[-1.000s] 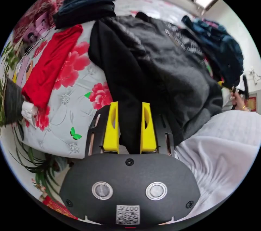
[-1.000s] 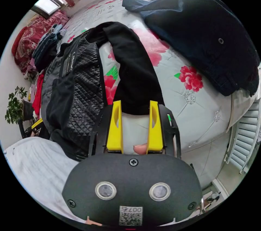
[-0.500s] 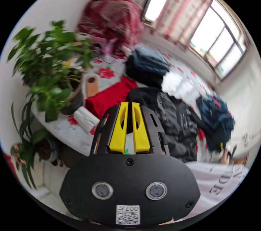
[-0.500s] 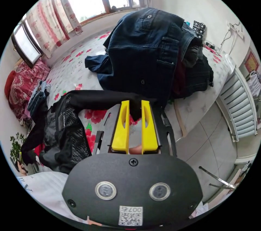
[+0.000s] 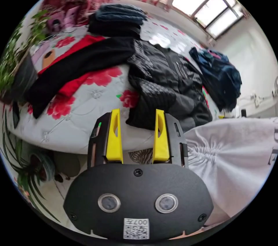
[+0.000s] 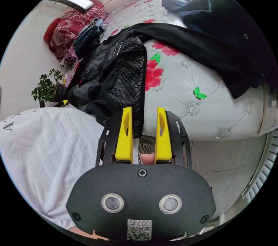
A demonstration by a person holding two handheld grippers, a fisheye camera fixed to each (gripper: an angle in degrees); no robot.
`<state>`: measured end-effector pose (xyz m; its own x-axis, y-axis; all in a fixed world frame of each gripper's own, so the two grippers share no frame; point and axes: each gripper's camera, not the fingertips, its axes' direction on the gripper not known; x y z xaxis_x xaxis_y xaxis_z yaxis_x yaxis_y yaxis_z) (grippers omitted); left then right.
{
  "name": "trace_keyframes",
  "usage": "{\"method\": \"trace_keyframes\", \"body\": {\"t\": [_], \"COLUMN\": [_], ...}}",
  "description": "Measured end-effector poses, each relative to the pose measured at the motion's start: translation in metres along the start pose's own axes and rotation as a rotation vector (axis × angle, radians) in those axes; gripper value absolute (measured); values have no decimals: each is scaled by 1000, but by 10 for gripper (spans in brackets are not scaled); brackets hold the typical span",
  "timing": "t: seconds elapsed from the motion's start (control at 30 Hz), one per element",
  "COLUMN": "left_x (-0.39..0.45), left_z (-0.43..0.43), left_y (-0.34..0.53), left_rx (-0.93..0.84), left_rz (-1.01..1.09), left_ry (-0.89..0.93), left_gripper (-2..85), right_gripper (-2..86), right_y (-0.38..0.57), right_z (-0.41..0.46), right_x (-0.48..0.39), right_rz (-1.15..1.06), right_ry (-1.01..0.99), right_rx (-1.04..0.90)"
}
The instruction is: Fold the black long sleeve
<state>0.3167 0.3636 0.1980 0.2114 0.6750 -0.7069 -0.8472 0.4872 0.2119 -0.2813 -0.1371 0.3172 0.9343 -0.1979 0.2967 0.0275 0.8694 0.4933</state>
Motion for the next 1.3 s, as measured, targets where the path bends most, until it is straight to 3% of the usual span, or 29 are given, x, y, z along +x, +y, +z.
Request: {"method": "trace_keyframes", "body": {"t": [0.17,0.27,0.33,0.43,0.53,0.63,0.7,0.8,0.93,1.07,1.2,1.3], "left_x": [27,40,37,18,-3,-23,-45,-46,-46,-86,-137,-171], "left_z": [64,66,53,9,-50,-42,9,49,34,-9,-40,-54], "left_y": [-27,-40,-49,-60,-49,-24,-1,18,18,8,-8,-23], "left_rx": [-209,-235,-253,-279,-194,-264,-346,-418,-350,-157,29,107], "left_rz": [206,310,305,217,150,75,-112,-201,-216,-366,-533,-600], "left_ry": [-101,-139,-91,112,271,247,199,88,0,-145,-247,-323], "left_gripper": [115,53,44,39,36,43,51,57,61,60,73,81], "right_gripper": [66,33,15,4,0,0,0,2,5,12,19,23], "right_y": [-12,-15,-22,-22,-10,5,12,19,18,3,-19,-26], "right_z": [50,69,73,38,-11,-10,23,77,80,90,115,152], "right_x": [-22,-36,-38,-41,-39,-35,-28,-23,-52,-91,-123,-155], "right_rz": [-149,-205,-223,-265,-288,-296,-259,-170,-265,-415,-465,-551], "right_ry": [39,177,140,64,-71,-50,-37,63,223,423,317,349], "right_rx": [-159,-189,-258,-171,-60,-83,-172,-330,-262,-181,-187,-236]}}
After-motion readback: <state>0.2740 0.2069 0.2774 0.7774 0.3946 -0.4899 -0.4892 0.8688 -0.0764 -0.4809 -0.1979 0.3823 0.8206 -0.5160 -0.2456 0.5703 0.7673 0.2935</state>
